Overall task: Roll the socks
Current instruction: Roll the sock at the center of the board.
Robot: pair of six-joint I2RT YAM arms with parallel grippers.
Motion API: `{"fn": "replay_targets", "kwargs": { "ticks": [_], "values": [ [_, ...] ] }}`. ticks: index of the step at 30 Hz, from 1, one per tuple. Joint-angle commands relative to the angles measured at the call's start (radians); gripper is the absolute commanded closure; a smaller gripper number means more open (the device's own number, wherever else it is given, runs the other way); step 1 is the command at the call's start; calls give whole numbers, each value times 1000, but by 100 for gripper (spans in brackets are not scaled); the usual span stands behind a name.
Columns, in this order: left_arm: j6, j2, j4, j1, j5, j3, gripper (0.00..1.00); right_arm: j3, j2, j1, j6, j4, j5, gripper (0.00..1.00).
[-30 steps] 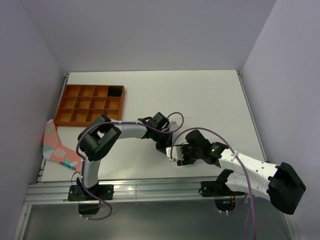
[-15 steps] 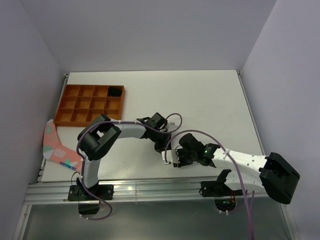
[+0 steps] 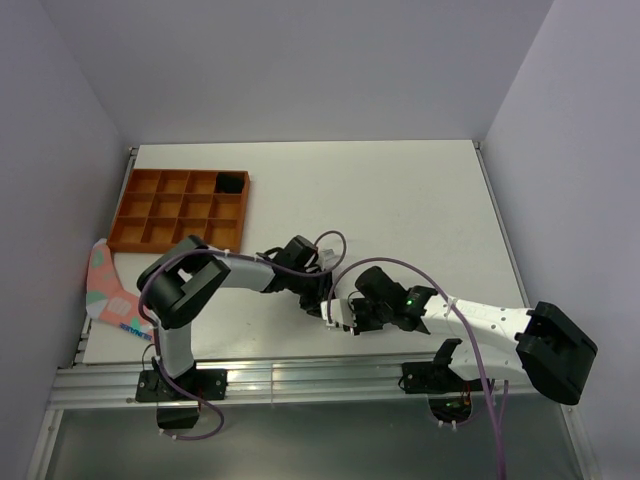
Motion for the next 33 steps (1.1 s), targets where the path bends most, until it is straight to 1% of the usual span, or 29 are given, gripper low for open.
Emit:
{"fn": "replay_targets", "kwargs": {
  "ticks": [1,2,3,6,11,13,17,22,25,26,28,29,30,33],
  "values": [
    [-111,-38,129,2,-118,-96,68,14,-10,0,14,-24,-3,86],
    [-126,-60,159,2,-144,-111,66,11,-5,0,14,-21,2,88],
    [-158,-71,213,2,-165,-142,65,11,8,-1,15,-21,0,88],
    [-211,-113,285,3,-236,-194,63,23,34,-6,25,-41,-29,89],
    [-240,-205,302,3,-365,-248,63,70,80,-27,20,-96,-73,90],
    [-245,-247,302,3,-446,-286,62,96,110,-41,9,-133,-109,90],
    [-251,-357,312,3,-546,-349,62,155,165,-89,-14,-200,-178,90],
    [-228,-449,289,3,-681,-429,63,248,248,-170,-40,-309,-282,89],
    [-196,-500,319,3,-693,-476,62,306,310,-214,-61,-384,-322,88],
    [-188,-514,322,2,-693,-482,63,323,353,-228,-70,-407,-361,88],
    [-168,-525,356,-4,-730,-507,62,372,399,-268,-89,-473,-389,87],
    [-163,-528,377,-6,-730,-516,62,391,451,-279,-95,-496,-411,87],
    [-156,-528,434,-9,-727,-543,62,424,478,-290,-107,-518,-425,87],
    [-130,-531,523,-16,-730,-594,61,489,573,-334,-127,-597,-467,87]
  ]
}}
